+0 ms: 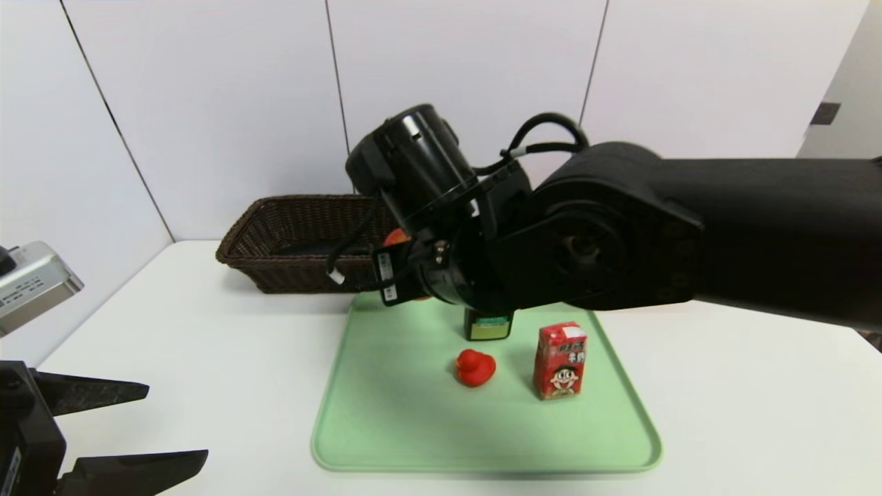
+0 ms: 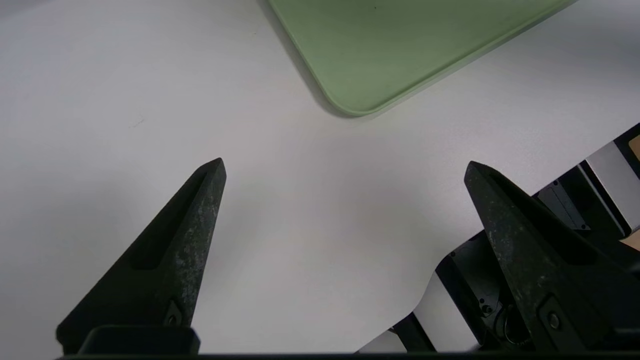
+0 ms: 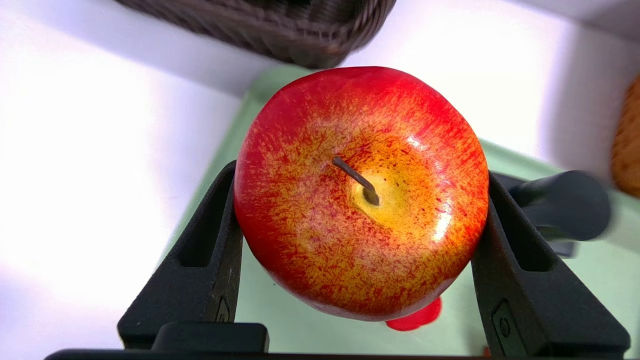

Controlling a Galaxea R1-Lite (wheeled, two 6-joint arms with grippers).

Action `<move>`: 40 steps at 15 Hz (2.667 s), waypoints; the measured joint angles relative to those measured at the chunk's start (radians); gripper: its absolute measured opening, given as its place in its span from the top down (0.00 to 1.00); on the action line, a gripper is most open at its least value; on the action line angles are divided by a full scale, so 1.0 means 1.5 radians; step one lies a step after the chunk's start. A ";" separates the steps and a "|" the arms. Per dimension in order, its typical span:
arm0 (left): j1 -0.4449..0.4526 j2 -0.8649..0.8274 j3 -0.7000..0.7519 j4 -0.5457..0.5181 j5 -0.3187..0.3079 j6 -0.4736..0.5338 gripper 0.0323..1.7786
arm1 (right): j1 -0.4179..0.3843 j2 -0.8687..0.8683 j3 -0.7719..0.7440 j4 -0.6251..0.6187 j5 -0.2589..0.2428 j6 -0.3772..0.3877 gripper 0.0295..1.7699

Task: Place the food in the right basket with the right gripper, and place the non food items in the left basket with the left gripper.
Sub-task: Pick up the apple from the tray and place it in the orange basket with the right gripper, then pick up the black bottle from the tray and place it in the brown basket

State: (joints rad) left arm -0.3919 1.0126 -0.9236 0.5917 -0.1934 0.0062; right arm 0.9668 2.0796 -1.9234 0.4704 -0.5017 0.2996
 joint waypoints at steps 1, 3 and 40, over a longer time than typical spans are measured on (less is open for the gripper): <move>0.000 0.000 0.000 0.000 0.000 0.000 0.05 | -0.005 -0.022 -0.001 0.000 0.000 -0.007 0.31; 0.000 0.000 -0.001 -0.002 0.000 0.001 0.05 | -0.025 -0.057 -0.003 -0.003 0.000 -0.027 0.31; 0.001 -0.003 0.004 -0.055 0.000 -0.003 0.05 | -0.425 0.042 -0.014 -0.021 0.065 -0.073 0.08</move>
State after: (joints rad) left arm -0.3911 1.0077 -0.9172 0.5085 -0.1934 0.0017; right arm 0.3296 2.1426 -1.9449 0.4383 -0.4036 0.1894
